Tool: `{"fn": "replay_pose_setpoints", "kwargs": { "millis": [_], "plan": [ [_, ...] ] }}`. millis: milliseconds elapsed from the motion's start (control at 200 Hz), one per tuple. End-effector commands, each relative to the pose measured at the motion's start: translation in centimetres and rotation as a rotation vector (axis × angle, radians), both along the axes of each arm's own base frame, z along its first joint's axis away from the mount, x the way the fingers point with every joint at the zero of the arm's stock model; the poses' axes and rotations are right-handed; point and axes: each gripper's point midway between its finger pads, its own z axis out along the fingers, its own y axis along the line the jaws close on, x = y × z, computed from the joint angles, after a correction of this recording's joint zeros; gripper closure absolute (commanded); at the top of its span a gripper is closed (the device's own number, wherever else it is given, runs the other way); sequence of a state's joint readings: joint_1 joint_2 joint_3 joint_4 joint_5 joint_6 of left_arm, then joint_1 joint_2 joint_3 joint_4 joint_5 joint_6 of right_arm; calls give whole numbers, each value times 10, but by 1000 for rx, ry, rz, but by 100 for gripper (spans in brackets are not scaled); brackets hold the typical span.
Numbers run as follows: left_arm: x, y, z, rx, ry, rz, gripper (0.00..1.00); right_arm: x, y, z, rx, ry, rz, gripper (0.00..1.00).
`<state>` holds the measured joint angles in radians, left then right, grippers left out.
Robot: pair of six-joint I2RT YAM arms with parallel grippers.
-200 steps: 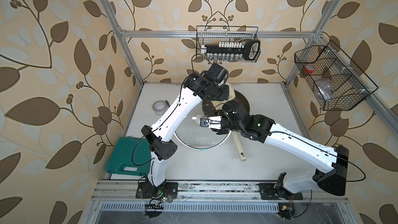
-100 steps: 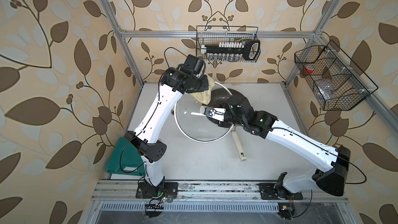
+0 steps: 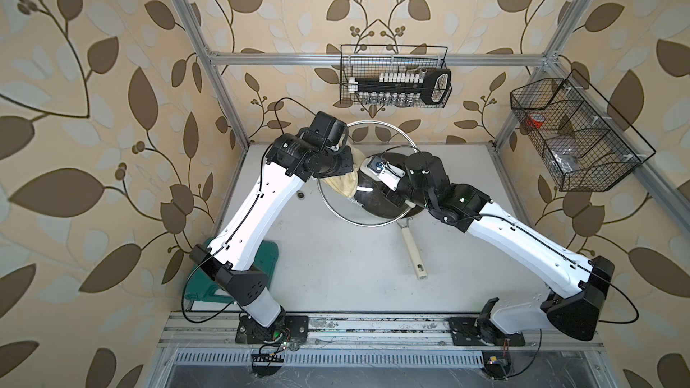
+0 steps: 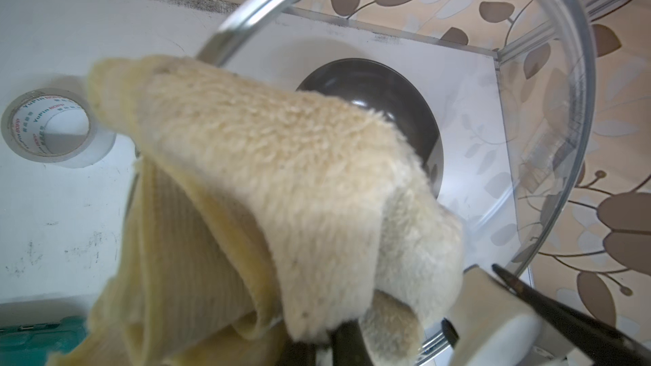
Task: Wipe the pot lid with a cloth
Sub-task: Wipe the pot lid.
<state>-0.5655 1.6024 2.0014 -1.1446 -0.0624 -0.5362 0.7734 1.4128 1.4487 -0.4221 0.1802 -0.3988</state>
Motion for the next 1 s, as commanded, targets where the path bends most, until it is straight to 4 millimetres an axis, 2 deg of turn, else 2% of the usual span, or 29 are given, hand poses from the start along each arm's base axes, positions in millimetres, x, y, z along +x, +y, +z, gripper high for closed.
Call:
{"fn": "replay_pose_setpoints", "kwargs": {
  "millis": [0, 135, 395, 445, 555, 735, 865, 995],
  "plan": [
    [-10, -11, 19, -76, -65, 8, 100, 12, -10, 131, 370, -229, -99, 100],
    [-19, -33, 13, -121, -65, 9, 100, 16, -8, 140, 428, -207, -109, 100],
    [-43, -75, -1, -207, -3, -48, 100, 22, -4, 144, 473, -184, -116, 100],
    [-45, -77, -5, -201, 14, -54, 100, 21, -3, 142, 475, -179, -112, 100],
    [-43, -63, -8, -128, -2, -26, 100, 21, -6, 142, 474, -185, -120, 100],
    [-36, -21, -2, -69, -20, 49, 100, 19, -13, 140, 461, -198, -115, 100],
    [-28, 7, 5, -76, -30, 96, 100, 9, -10, 134, 430, -214, -52, 100],
    [-13, 24, 11, -87, -49, 117, 100, -7, -3, 125, 379, -238, 54, 100]
  ]
}}
